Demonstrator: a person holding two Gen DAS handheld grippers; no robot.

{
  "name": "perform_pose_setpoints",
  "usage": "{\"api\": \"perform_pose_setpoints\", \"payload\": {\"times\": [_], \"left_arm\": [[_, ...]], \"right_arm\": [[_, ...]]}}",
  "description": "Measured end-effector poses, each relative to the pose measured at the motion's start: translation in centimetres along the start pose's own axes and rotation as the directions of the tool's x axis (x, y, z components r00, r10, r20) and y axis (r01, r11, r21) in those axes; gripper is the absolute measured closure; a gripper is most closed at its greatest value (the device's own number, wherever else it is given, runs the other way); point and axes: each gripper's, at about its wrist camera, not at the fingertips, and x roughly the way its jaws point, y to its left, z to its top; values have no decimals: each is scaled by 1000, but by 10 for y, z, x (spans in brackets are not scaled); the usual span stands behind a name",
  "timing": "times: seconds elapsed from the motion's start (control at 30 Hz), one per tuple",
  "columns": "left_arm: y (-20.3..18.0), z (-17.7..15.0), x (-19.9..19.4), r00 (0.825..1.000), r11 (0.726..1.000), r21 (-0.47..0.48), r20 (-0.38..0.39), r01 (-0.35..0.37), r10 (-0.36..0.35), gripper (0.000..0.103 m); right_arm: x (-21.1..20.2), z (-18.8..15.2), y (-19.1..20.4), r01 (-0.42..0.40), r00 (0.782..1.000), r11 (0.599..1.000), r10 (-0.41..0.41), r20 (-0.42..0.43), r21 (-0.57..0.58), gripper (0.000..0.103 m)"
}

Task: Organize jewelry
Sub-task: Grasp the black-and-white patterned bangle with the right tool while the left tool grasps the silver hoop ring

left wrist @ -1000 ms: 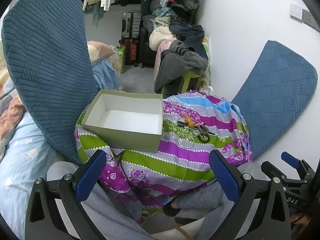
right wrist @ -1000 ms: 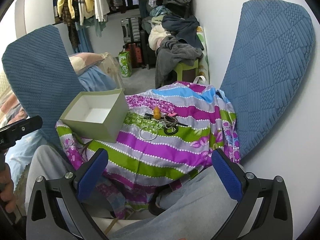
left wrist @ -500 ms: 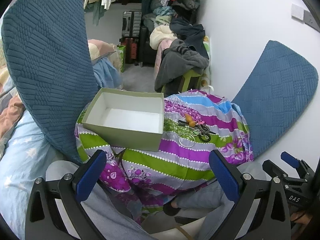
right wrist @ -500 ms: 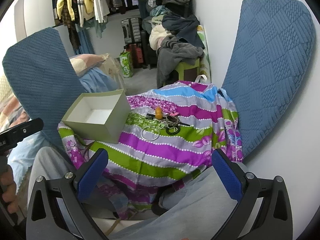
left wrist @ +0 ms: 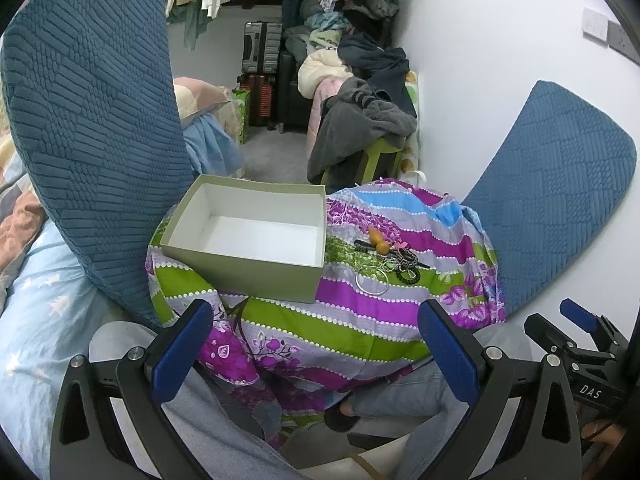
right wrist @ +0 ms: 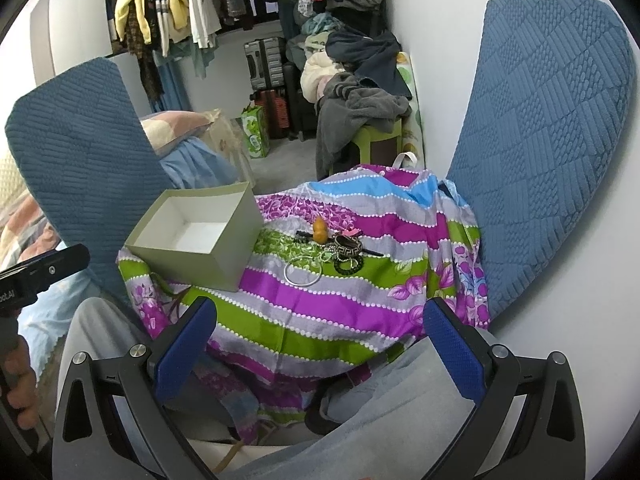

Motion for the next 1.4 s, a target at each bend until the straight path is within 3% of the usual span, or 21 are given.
{"api": "perform_pose_setpoints", "payload": {"times": [0.6,0.87,0.97,1.1,1.23,1.3,1.4], "left_arm": [[-15,5,16,1000,1000,14,-15,26,-26,1],[-26,5,53,990,991,41,-74,126,-123,1],[-35,6,76,980,984,51,-113,169,-162,2],[-44,8,107,968,975,56,-149,214,-203,3],[-50,9,135,955,968,38,-174,249,-239,14],[-54,10,150,948,964,35,-192,264,-253,21],[-65,10,170,946,963,52,-204,266,-250,31]], "right_arm": [[13,0,-1,-36,999,999,36,-23,-6,0],[30,1,-19,-39,999,998,38,26,40,1],[42,0,-31,-62,997,995,58,55,75,11],[69,-3,-43,-69,996,993,64,53,93,46],[103,-4,-56,-80,995,990,72,69,117,55],[121,-3,-62,-94,994,987,86,70,130,65],[148,0,-66,-90,995,989,84,59,114,73]]}}
